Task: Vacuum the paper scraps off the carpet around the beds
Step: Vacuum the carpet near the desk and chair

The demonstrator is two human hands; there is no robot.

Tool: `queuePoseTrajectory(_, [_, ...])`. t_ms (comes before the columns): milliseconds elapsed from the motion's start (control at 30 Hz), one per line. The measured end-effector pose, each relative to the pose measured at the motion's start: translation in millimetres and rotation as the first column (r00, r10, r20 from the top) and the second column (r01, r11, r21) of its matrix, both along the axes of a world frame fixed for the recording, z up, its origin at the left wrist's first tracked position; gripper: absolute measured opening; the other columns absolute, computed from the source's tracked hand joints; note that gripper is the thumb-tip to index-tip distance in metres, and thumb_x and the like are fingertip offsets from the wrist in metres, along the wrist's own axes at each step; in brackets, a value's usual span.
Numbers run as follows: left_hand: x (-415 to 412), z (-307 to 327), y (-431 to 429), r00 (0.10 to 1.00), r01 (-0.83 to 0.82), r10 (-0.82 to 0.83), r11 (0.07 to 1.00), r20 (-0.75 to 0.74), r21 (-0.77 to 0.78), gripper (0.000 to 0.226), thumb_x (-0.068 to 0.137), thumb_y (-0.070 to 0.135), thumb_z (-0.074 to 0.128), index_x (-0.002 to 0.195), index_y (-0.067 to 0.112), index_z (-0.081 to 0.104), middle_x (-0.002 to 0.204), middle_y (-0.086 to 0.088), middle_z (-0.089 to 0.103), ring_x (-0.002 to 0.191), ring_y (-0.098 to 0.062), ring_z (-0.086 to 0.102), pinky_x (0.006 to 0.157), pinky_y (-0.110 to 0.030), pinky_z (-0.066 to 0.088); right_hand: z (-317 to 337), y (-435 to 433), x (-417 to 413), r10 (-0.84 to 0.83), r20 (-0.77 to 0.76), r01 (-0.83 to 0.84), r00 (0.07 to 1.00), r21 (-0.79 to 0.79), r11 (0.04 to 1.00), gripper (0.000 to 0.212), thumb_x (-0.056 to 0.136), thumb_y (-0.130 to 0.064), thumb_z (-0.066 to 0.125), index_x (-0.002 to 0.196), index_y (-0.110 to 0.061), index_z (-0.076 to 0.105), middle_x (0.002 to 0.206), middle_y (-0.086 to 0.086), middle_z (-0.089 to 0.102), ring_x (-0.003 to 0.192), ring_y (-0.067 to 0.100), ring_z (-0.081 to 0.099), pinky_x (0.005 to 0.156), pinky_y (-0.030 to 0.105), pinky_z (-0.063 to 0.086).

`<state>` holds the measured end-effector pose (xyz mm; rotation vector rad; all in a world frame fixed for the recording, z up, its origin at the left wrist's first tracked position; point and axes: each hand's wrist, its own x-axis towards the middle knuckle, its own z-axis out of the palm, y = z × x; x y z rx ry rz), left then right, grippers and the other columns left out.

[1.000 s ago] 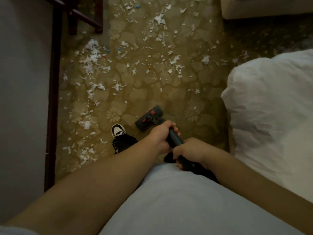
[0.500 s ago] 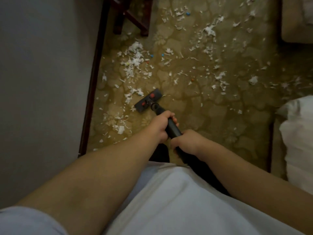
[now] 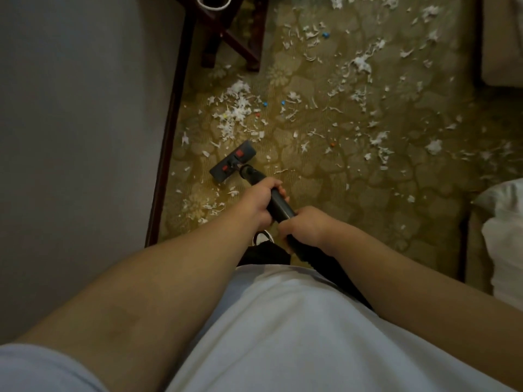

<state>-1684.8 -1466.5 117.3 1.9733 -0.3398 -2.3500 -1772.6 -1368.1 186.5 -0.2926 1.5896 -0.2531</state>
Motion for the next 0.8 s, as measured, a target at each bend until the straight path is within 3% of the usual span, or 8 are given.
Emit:
queuePoseTrajectory(300, [-82.3,1.5,78.0,0.996,0.084,-0.084,0.995,-0.006,0.046,0.026,0.095,0.012,0.059,0.069,0.011,0.053,0.059,-0.004,0.054,0.059,-0.018,0.051,0.06,-0.031,0.051,5.1,82.6,-65.3,-0.139,-0.025,0.14,0.99,0.038,0.989,0.012,0.081,-0.009,0.071,0.087,0.001,0.071,0.057,0.007,0.067,0.044,0.019,0.063,0.049,0.027,0.052])
queuePoseTrajectory(567, [-226.2,9.8,203.4,0.974,0.224,-0.221,0.971,-0.05,0.086,0.018,0.092,0.009,0.062,0.075,0.01,0.057,0.061,-0.005,0.055,0.059,-0.019,0.053,0.063,-0.033,0.052,7.5,218.2,-192.6,-0.288,-0.068,0.292,0.955,0.074,0.954,0.026,0.077,-0.016,0.075,0.099,-0.002,0.072,0.091,0.021,0.078,0.086,0.037,0.078,0.08,0.048,0.064])
queuePoseTrajectory(633, [-266.9,11.9,242.1,0.952,0.306,-0.301,0.947,-0.063,0.095,0.017,0.091,0.008,0.061,0.075,0.01,0.057,0.061,-0.005,0.055,0.06,-0.019,0.053,0.064,-0.033,0.052,8.8,260.0,-224.7,-0.363,-0.06,0.367,0.93,0.086,0.926,0.027,0.08,-0.016,0.076,0.103,-0.002,0.072,0.091,0.02,0.079,0.079,0.034,0.077,0.081,0.047,0.063])
queuePoseTrajectory(733, [-318.8,13.0,303.3,0.895,0.445,-0.439,0.89,-0.079,0.094,0.011,0.092,0.007,0.061,0.081,0.008,0.059,0.061,-0.005,0.055,0.06,-0.019,0.054,0.063,-0.033,0.053,12.1,323.9,-259.1,-0.493,-0.073,0.499,0.867,0.11,0.86,0.019,0.086,-0.013,0.072,0.101,-0.001,0.072,0.077,0.013,0.075,0.067,0.026,0.072,0.068,0.037,0.06])
queuePoseTrajectory(800, [-342.7,12.3,341.3,0.843,0.537,-0.526,0.836,-0.113,0.115,0.009,0.092,0.008,0.061,0.083,0.009,0.058,0.062,-0.005,0.055,0.06,-0.019,0.054,0.063,-0.033,0.053,13.8,362.5,-272.5,-0.568,-0.086,0.574,0.819,0.128,0.809,0.018,0.085,-0.01,0.072,0.1,0.0,0.071,0.076,0.013,0.074,0.066,0.026,0.072,0.066,0.037,0.061])
